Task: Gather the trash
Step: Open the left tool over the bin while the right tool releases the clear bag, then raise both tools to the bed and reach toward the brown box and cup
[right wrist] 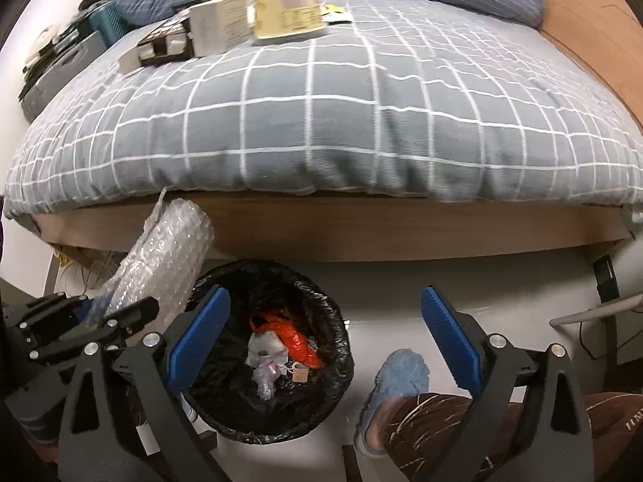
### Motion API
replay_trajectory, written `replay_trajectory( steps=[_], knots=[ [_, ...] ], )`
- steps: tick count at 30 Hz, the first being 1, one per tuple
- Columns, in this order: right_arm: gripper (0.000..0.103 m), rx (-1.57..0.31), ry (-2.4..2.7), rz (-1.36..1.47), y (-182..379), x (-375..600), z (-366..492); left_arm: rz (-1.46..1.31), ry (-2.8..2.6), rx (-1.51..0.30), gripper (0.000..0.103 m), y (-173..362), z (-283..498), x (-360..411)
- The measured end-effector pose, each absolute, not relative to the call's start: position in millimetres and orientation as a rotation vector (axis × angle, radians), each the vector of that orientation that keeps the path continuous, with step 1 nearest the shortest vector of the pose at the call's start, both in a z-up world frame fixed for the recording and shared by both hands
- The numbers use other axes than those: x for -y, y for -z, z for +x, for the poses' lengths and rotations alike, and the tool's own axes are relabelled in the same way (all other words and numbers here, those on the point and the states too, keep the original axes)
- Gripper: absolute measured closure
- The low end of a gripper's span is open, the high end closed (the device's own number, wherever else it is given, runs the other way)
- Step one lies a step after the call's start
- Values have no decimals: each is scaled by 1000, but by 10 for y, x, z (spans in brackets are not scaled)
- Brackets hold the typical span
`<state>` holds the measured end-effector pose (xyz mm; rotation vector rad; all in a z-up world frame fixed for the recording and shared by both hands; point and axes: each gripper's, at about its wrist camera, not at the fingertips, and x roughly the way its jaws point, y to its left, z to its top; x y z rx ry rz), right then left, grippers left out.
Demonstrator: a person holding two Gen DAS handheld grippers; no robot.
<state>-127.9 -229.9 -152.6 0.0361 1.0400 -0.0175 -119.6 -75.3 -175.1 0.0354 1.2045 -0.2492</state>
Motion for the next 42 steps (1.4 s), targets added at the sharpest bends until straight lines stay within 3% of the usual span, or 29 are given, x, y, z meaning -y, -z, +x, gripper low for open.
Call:
replay_trajectory(
  steps=[4,6,9,17,42],
  knots=[
    [11,-1025,29,36,1491,2335,-1276,53,233,-1173,61,1688,-1208,816],
    [11,-1016,28,38,1472,2328,-1266,64,219,-1154,43,1645,-1219,814],
    [11,-1002,28,26,1432,2302,-1253,66,193,-1126,31,1574,-1215,768],
    [11,-919,22,3,1193,2197,-1182,40,121,-1027,7,1252,-1109,544],
    [11,-714,23,-22,555,2068,-491,-6,-2,-823,6,554,-386,-16]
  ],
)
